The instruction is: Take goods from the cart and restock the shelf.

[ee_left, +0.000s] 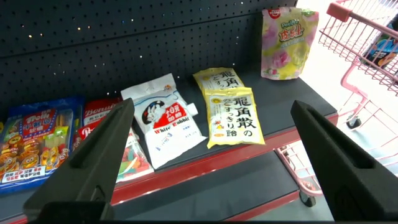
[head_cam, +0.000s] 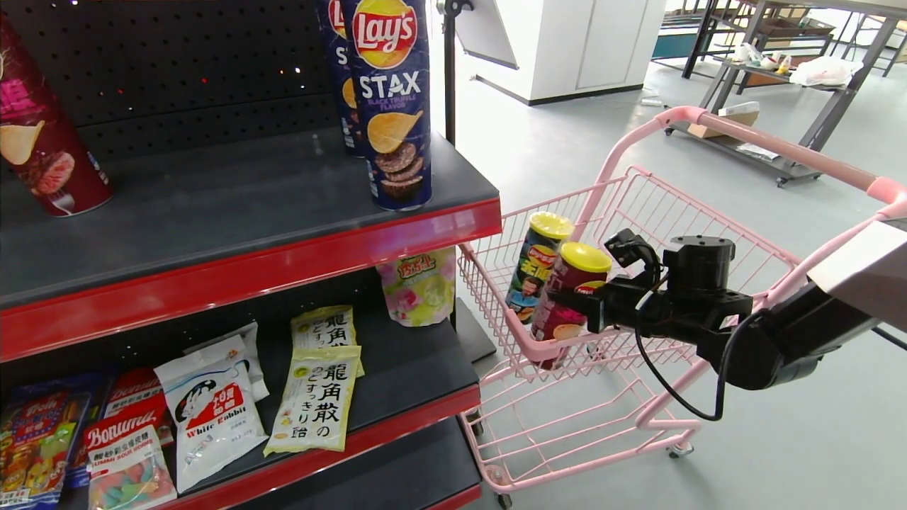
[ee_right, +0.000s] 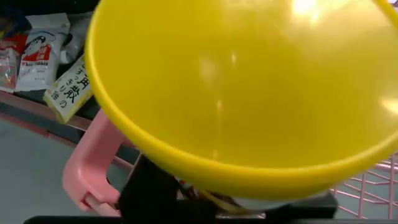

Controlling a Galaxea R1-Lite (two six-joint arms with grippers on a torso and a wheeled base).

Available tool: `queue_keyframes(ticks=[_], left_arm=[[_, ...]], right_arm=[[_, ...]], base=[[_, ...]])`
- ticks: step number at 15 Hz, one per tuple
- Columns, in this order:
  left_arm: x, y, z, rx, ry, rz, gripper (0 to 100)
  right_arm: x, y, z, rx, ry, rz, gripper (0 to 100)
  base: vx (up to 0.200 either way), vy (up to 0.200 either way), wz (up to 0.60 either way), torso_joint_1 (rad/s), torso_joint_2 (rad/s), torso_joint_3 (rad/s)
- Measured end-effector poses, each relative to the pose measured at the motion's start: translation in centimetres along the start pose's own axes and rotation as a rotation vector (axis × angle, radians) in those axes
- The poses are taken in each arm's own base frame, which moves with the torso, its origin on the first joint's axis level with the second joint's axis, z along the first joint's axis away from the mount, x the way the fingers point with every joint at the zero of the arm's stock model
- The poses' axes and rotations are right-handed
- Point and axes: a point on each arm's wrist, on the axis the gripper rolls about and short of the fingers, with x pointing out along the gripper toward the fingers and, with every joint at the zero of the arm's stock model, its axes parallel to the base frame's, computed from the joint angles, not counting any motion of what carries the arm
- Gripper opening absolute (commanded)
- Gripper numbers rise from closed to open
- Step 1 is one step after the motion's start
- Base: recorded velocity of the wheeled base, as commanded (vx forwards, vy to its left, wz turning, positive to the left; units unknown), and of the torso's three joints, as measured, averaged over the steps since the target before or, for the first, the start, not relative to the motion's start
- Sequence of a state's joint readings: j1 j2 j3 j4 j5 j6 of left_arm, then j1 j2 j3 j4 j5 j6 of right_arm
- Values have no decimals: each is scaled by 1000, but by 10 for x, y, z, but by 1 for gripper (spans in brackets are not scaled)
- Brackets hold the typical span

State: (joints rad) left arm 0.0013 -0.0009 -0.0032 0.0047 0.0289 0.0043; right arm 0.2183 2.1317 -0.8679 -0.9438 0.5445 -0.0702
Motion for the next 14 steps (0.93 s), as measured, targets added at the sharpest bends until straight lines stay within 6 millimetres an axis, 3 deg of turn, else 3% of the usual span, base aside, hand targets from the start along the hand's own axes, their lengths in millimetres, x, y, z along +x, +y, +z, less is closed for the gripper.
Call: queue_keyframes(ticks=[6, 14], left_arm=[[0, 0, 0, 0, 0, 0, 100], [0, 0, 0, 0, 0, 0, 100]], right_arm=[[-4, 8, 10, -37, -55, 4, 0], [-56, 35, 77, -143, -234, -9, 0]], base=[[0, 0, 0, 0, 0, 0], [0, 0, 0, 0, 0, 0]])
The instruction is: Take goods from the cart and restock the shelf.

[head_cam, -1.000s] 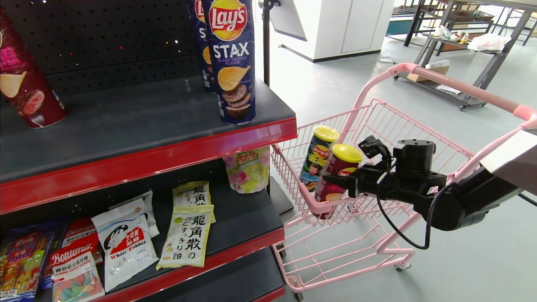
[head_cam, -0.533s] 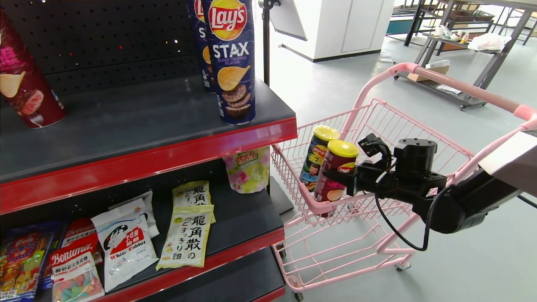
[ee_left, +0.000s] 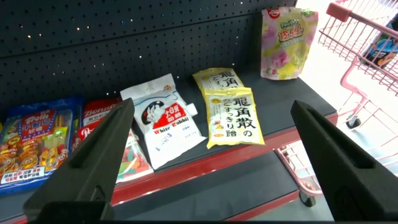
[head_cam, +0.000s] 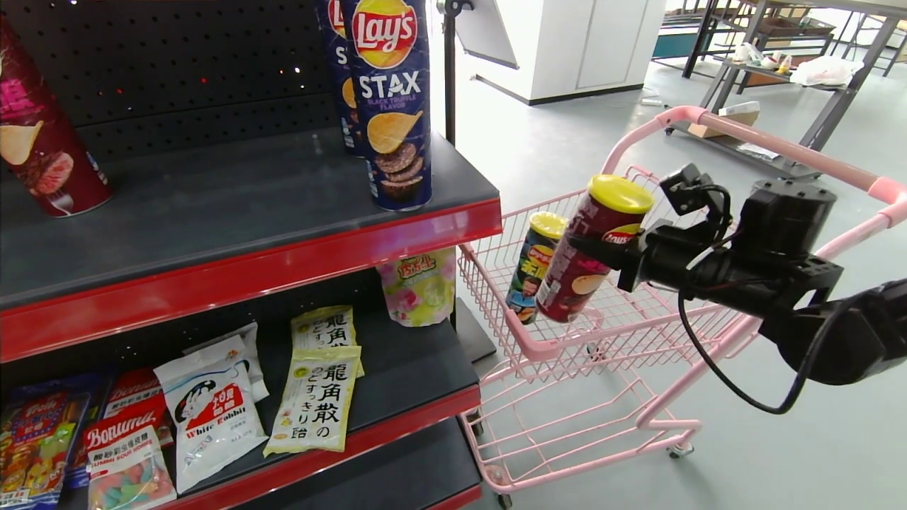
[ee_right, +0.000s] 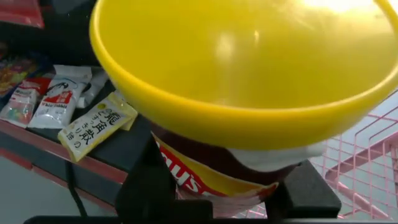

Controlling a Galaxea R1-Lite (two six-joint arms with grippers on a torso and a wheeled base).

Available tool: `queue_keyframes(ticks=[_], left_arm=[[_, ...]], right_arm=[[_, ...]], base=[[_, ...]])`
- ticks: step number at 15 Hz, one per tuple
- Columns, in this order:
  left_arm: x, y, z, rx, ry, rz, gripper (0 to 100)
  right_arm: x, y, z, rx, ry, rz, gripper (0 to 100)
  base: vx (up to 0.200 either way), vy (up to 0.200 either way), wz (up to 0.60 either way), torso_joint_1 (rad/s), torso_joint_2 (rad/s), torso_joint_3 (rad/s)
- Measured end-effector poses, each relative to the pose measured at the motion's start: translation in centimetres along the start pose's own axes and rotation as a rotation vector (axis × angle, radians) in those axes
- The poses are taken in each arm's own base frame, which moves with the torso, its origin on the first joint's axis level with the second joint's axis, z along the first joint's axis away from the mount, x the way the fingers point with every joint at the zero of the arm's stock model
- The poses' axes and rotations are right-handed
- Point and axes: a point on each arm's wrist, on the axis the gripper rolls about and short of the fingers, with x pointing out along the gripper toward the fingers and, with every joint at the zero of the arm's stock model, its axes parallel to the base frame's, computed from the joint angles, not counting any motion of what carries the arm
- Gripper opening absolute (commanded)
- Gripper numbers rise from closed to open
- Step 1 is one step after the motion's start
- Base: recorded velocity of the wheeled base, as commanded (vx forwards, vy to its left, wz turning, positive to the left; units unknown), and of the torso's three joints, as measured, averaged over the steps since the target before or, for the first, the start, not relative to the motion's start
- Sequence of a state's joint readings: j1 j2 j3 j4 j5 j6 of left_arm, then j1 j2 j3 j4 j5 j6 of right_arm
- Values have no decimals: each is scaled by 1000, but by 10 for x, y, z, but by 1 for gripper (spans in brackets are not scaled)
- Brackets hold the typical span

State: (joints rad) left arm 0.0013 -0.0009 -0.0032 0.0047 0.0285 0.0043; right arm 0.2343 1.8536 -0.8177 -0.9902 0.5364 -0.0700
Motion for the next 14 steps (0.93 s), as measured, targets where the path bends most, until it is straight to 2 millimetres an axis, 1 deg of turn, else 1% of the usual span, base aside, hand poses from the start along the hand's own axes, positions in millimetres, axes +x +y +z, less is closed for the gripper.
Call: queue_keyframes(ticks=[2, 4, 6, 7, 8, 9, 11, 12, 14], left_arm=[[0, 0, 0, 0, 0, -1, 100], [0, 0, 0, 1, 0, -1, 100], [0, 0, 0, 1, 0, -1, 100], [0, 0, 0, 1, 0, -1, 100], [0, 0, 0, 2, 0, -1, 100], [0, 0, 0, 2, 0, -1, 100], [0, 0, 0, 2, 0, -3, 100], [0, 0, 0, 2, 0, -2, 100], [0, 0, 0, 3, 0, -2, 100]], right_arm=[[-12, 5, 24, -10, -16, -3, 0], [-28, 15, 48, 6, 11, -12, 0], [-49, 35, 75, 20, 37, -39, 0], [-62, 48, 85, 36, 57, -66, 0], [-80, 63, 90, 56, 87, -109, 0], [-97, 76, 85, 77, 124, -140, 0], [-126, 99, 60, 106, 215, -145, 0], [-137, 110, 51, 109, 235, -126, 0], [-148, 121, 45, 101, 240, -93, 0]], base=[[0, 0, 0, 0, 0, 0], [0, 0, 0, 0, 0, 0], [0, 0, 0, 0, 0, 0], [0, 0, 0, 0, 0, 0], [0, 0, 0, 0, 0, 0], [0, 0, 0, 0, 0, 0], [0, 0, 0, 0, 0, 0], [0, 0, 0, 0, 0, 0], [0, 0, 0, 0, 0, 0]])
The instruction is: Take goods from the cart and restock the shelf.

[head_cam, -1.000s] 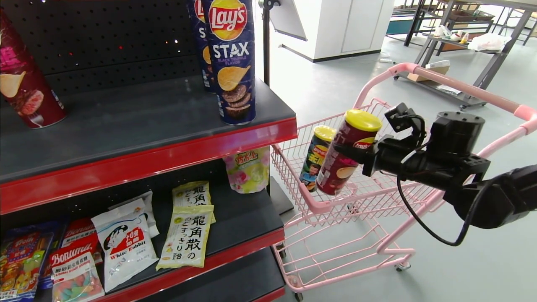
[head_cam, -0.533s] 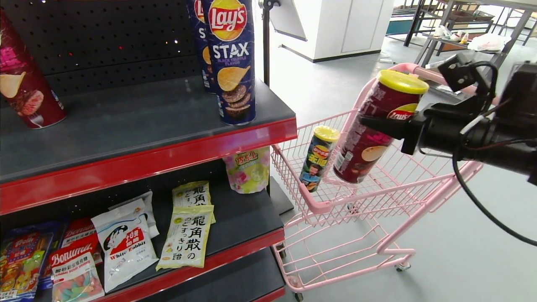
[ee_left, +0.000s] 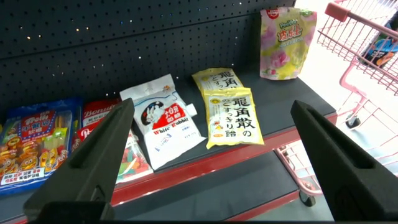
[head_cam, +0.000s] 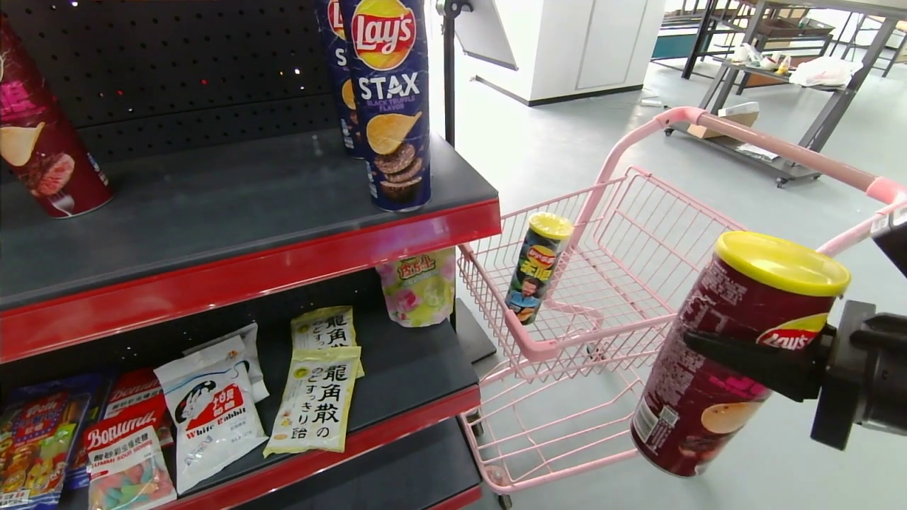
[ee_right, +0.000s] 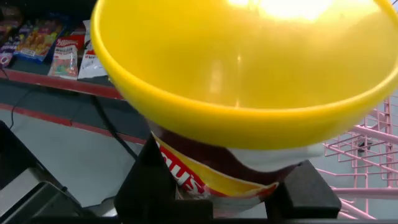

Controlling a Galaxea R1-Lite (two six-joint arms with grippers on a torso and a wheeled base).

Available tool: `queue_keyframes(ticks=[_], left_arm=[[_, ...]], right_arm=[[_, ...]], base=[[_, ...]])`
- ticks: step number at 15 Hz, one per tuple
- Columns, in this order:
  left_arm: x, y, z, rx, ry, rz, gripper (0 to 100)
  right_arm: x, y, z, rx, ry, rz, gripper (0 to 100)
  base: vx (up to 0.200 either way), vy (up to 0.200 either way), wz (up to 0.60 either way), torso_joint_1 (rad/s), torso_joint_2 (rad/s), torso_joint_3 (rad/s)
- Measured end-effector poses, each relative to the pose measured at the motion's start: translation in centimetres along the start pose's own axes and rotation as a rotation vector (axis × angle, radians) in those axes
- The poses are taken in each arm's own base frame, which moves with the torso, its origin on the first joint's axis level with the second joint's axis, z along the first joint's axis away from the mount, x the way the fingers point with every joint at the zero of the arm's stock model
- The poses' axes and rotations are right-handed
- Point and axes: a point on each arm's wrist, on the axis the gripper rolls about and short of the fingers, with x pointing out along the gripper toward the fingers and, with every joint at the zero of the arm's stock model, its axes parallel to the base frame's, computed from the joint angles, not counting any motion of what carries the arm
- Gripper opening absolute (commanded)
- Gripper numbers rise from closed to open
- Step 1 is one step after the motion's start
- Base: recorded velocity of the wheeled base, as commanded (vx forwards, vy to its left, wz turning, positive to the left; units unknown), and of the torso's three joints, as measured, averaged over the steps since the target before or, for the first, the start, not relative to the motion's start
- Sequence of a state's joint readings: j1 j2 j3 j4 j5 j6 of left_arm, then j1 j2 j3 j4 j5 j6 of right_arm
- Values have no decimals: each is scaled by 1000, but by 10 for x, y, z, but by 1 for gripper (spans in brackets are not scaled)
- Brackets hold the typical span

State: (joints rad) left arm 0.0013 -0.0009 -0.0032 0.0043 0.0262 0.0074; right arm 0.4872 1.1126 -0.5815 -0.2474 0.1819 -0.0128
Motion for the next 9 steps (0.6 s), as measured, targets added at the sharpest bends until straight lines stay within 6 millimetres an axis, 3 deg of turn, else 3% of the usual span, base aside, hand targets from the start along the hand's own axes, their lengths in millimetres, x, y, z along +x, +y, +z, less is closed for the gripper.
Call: queue_keyframes(ticks=[5, 9], left_arm=[[0, 0, 0, 0, 2, 0, 100], [0, 0, 0, 0, 0, -1, 100]], right_arm=[[-6, 7, -3, -25, -10, 54, 0], [-11, 9, 0, -39, -33, 60, 0]], base=[[0, 0, 0, 8, -32, -24], [0, 0, 0, 111, -423, -304]])
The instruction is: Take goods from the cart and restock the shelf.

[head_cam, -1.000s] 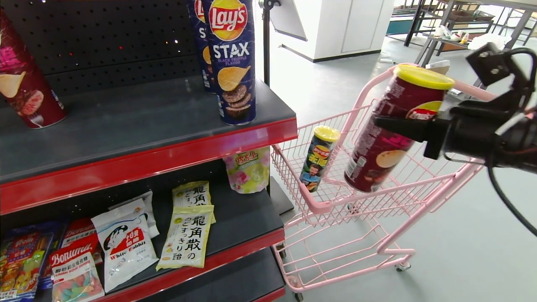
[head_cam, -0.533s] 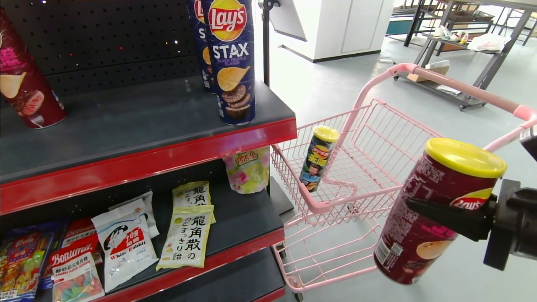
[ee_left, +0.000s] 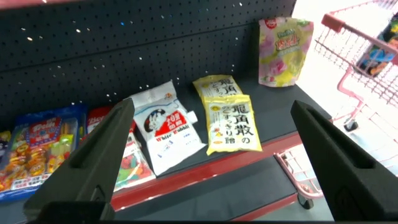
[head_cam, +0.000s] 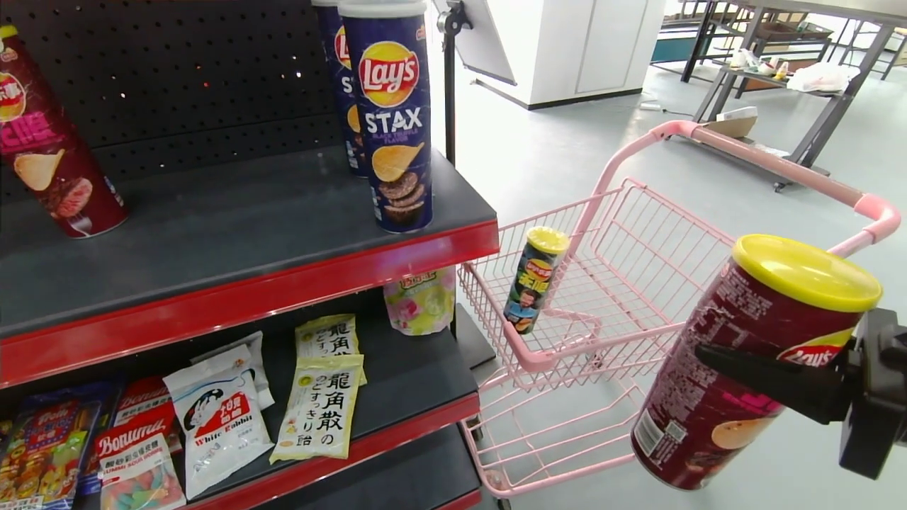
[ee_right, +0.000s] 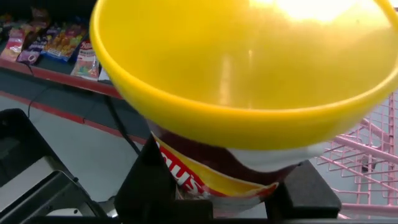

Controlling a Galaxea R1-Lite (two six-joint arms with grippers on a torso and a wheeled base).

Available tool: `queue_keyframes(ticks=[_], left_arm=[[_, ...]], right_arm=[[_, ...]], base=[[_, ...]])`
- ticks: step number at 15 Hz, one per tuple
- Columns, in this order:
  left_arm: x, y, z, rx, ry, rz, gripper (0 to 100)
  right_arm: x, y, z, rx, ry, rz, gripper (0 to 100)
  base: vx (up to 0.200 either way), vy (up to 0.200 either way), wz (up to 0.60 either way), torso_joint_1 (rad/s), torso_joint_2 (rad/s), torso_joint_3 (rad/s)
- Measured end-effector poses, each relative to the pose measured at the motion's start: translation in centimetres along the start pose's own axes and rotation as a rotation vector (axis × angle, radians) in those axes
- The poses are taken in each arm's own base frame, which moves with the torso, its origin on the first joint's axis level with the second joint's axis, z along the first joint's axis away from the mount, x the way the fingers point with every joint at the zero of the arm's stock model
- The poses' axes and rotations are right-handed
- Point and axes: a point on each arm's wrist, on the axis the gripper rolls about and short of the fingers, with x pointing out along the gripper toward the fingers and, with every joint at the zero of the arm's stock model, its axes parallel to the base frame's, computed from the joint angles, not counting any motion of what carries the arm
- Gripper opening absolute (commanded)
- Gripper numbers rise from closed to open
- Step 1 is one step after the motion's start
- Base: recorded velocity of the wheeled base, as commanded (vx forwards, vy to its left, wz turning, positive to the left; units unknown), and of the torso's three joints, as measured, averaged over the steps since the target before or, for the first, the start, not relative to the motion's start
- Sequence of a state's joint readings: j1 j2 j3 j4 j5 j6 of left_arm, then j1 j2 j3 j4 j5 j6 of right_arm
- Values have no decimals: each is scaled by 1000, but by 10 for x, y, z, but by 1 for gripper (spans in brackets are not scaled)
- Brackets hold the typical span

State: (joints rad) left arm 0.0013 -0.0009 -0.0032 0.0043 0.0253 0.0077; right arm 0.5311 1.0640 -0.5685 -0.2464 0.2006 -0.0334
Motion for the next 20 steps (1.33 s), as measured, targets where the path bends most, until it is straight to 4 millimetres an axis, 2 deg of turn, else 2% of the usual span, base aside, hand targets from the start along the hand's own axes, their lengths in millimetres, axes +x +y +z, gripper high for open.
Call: queue_keyframes(ticks=[4, 11, 13, 17, 20], left_arm=[[0, 0, 0, 0, 0, 0, 100], [0, 0, 0, -3, 0, 2, 100], [0, 0, 0, -3, 0, 2, 100], [0, 0, 0, -2, 0, 1, 100], [0, 0, 0, -3, 0, 2, 100]], right_arm=[[-4, 1, -11, -6, 26, 0, 0], [-4, 1, -14, -57, 34, 0, 0], [-3, 1, -13, -81, 37, -9, 0], [-3, 0, -15, -87, 42, -14, 0], [-3, 1, -16, -89, 47, -12, 0]], base=[[0, 0, 0, 173, -542, -371], [0, 0, 0, 203, -555, -352], [0, 0, 0, 80, -210, -112], [-200, 0, 0, 16, -19, -17], [0, 0, 200, -6, -1, 1]])
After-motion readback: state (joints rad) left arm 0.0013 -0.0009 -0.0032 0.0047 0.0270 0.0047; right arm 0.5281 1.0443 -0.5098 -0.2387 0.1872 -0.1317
